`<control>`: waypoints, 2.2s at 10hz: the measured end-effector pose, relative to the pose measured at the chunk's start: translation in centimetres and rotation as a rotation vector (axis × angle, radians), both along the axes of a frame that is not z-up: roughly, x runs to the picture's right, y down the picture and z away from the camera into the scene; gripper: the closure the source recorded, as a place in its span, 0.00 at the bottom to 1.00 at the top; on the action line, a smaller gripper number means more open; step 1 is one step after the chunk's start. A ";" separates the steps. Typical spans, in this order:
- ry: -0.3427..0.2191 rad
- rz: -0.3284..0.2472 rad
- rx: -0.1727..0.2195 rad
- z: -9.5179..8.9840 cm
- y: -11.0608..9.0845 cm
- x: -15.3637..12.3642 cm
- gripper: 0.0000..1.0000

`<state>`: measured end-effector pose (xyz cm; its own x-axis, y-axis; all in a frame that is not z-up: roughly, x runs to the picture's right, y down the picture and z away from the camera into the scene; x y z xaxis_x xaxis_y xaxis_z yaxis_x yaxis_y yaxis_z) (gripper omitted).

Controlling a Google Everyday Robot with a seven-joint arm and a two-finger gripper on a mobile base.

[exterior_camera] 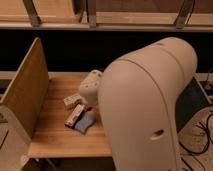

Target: Place the pepper on the white sponge

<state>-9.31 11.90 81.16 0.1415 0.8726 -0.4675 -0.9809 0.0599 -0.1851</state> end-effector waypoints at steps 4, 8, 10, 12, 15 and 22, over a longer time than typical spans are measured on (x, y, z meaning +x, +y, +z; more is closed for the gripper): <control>-0.069 -0.149 -0.119 -4.2 7.3 -2.1 1.00; -0.059 -0.197 -0.114 -4.4 7.8 -2.1 1.00; -0.055 -0.212 -0.095 -4.6 7.5 -2.0 1.00; -0.031 -0.230 -0.048 -4.5 6.0 -1.4 1.00; -0.013 -0.225 -0.003 -2.6 4.2 -0.2 1.00; -0.051 -0.215 -0.015 0.1 5.0 -0.6 0.95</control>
<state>-9.96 16.85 81.29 0.3477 0.8125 -0.4679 -0.9351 0.2637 -0.2369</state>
